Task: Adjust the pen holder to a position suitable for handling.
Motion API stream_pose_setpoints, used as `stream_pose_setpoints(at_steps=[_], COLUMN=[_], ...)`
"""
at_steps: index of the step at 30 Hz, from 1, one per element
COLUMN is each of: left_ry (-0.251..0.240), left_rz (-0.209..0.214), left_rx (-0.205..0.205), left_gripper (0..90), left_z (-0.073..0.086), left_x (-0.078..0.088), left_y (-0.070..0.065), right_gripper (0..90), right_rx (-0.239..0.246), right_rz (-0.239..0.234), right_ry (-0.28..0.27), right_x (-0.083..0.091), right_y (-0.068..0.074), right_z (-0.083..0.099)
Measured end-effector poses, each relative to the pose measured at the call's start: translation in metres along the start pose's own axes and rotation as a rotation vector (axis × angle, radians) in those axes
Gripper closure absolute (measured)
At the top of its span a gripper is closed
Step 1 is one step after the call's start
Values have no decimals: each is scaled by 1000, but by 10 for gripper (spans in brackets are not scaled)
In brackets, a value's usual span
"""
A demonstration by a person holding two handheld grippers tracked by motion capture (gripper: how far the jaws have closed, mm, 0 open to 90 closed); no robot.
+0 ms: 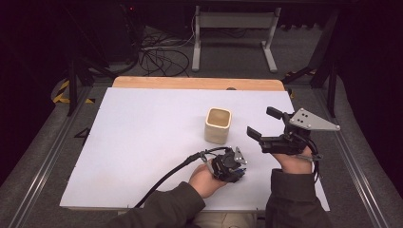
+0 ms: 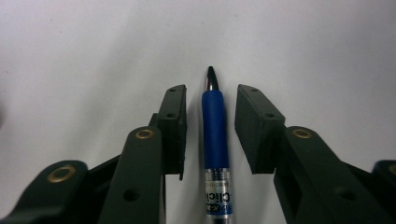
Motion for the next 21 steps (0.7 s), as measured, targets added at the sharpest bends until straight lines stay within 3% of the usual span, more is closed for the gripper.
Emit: stream_pose_setpoints(at_steps=[5,13,17,21], left_ry=[0,5,-14,-69], left_rz=[9,53,58,61], left_rx=[-12,7,2,2], left_gripper=[793,800,801,800], left_z=[0,0,0,-3], left_x=[1,1,3,13], left_y=[0,6,8,11], right_gripper=[42,42,43,42], right_rx=[0,-16,-17,-20], right_rz=[-2,-8,-5,-2], right_ry=[2,21,19,17], right_x=[0,-2,-2,-1], right_y=[0,0,-2,-3], right_z=[0,1,2,2])
Point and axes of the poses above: each handheld gripper's, and its own axes: x roughly backward along the jaws, z roughly out of its underside, y roughly to its left, the point moved 1 cm from there along -x, roughly forward along the jaws, and after that the axes turned 4 degrees about -z, right-handed, at the moved point
